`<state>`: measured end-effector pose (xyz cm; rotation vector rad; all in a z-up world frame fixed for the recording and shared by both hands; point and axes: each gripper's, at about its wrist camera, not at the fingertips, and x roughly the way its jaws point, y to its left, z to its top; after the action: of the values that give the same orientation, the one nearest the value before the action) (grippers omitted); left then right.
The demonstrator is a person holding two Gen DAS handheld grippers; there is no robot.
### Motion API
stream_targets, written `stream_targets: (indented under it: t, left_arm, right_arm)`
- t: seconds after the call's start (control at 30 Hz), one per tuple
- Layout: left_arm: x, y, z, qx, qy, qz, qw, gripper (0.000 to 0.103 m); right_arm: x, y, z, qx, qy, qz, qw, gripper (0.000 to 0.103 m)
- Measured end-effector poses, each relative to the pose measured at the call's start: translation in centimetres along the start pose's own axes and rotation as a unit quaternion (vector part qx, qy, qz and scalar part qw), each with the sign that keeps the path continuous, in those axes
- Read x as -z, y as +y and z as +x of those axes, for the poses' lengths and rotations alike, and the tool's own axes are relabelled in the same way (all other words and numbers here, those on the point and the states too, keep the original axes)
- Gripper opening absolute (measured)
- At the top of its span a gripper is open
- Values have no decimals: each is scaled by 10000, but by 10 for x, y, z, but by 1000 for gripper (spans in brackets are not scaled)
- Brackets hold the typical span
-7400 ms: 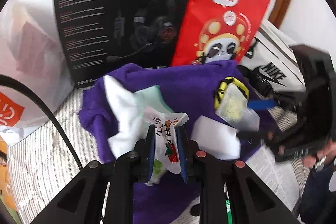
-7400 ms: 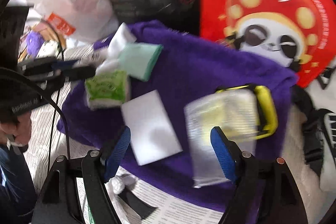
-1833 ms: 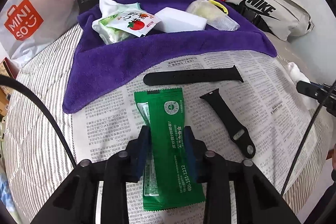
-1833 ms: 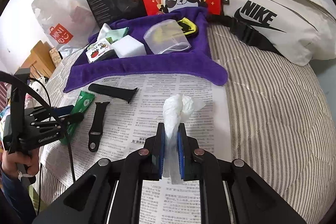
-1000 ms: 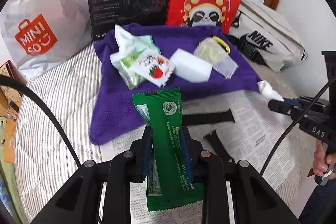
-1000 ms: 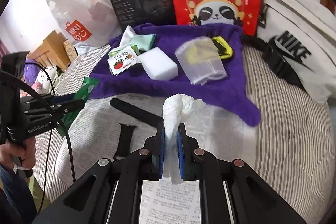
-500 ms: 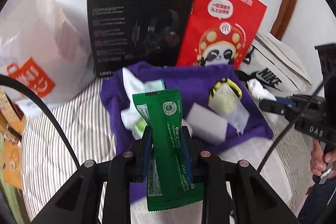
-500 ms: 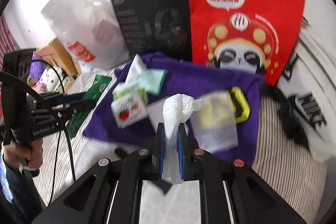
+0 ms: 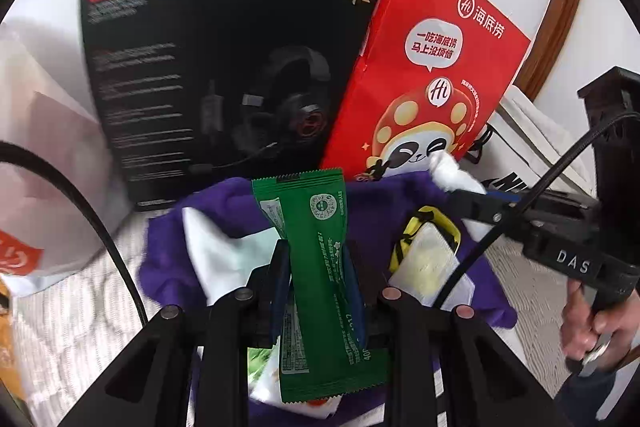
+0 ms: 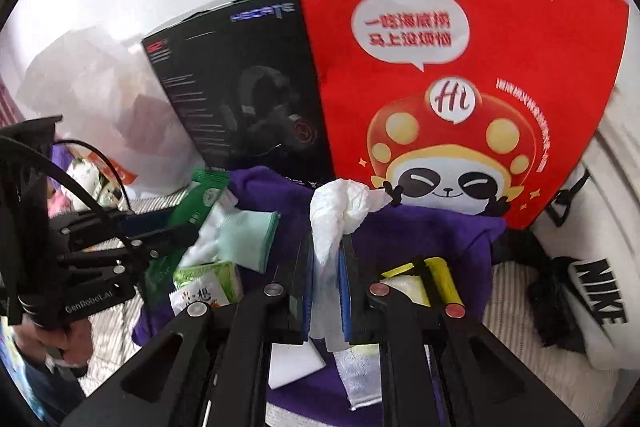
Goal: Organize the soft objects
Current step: 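Carry the green packet with the left gripper while the right gripper carries the tissue onto the towel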
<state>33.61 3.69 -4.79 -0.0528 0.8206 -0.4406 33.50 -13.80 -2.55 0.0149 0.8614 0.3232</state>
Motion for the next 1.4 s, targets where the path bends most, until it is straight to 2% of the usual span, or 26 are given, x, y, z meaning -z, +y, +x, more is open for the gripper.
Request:
stream_targets:
  t: [0.07, 0.23, 0.4, 0.6, 0.8, 0.9, 0.97, 1.03, 1.4]
  left_arm:
    - [2, -1, 8, 8, 29, -10, 10000, 25]
    - [3, 1, 16, 1, 131, -34, 9999, 25]
    - [4, 7, 25, -162, 224, -89, 9996, 25]
    - [8, 16, 26, -265, 246, -132, 9993, 25]
    - [12, 21, 33, -273, 378, -150, 9988, 25]
    - [13, 19, 35, -252, 409, -145, 9987, 25]
    - [13, 17, 38, -258, 417, -129, 9987, 25]
    - [13, 18, 39, -271, 412, -139, 9987, 25]
    - [16, 12, 46, -295, 519, 64, 9982, 25]
  right_arm:
    - [1, -5, 6, -60, -14, 110, 9999, 12]
    - [4, -9, 29, 10, 255, 99, 9996, 12]
    - [5, -12, 45, 68, 365, 85, 9993, 12]
    - [7, -14, 76, -125, 618, 189, 9978, 14]
    - [10, -13, 98, -93, 766, 308, 9965, 14]
    - [12, -13, 101, -51, 842, 290, 9960, 22]
    - [11, -14, 102, -47, 864, 290, 9958, 45]
    - [9, -15, 97, 15, 780, 284, 9966, 51]
    - [1, -19, 68, 66, 547, 183, 9983, 53]
